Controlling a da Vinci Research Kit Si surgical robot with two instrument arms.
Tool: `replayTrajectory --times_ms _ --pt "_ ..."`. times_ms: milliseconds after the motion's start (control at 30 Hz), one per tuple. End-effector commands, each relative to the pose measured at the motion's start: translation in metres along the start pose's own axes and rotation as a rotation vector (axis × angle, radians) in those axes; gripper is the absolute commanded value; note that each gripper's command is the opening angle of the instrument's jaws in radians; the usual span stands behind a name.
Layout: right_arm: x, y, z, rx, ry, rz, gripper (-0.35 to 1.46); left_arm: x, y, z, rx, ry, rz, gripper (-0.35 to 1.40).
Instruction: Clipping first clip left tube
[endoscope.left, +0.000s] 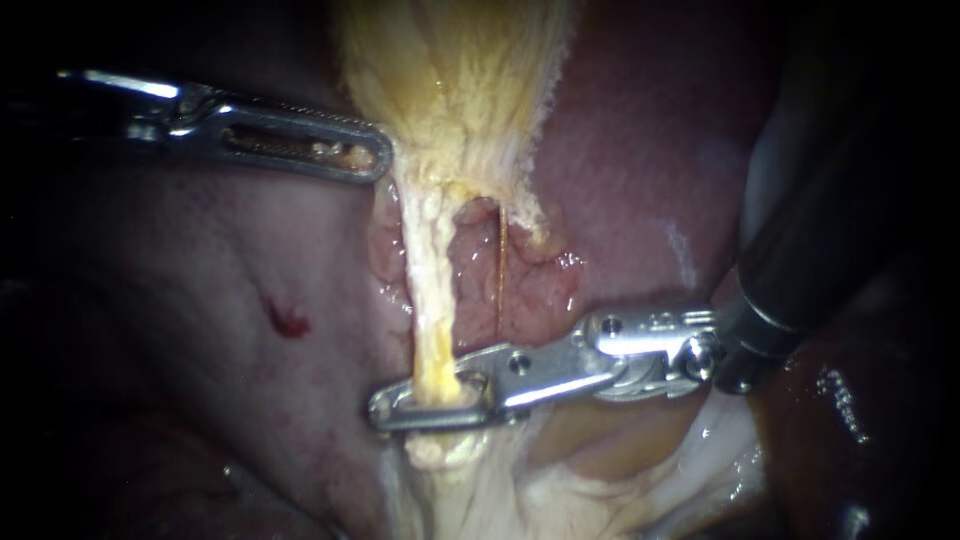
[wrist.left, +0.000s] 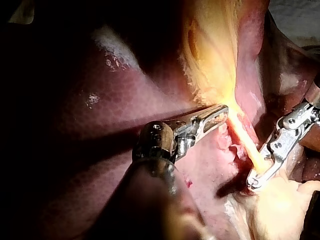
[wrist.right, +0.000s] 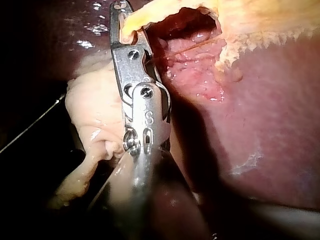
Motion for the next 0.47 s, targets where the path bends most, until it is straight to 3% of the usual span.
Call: replayTrajectory --times_ms 33,467 --pt "0.0 0.0 -0.0001 0.0 -0.003 0.001 -0.35 0.0 0.0 0.0 0.0 0.0 0.0 -0.35" --pt "-0.0004 0.0004 -0.0005 0.001 -0.003 0.006 -0.35 0.0 0.0 0.0 -0.001 0.0 -0.001 -0.35"
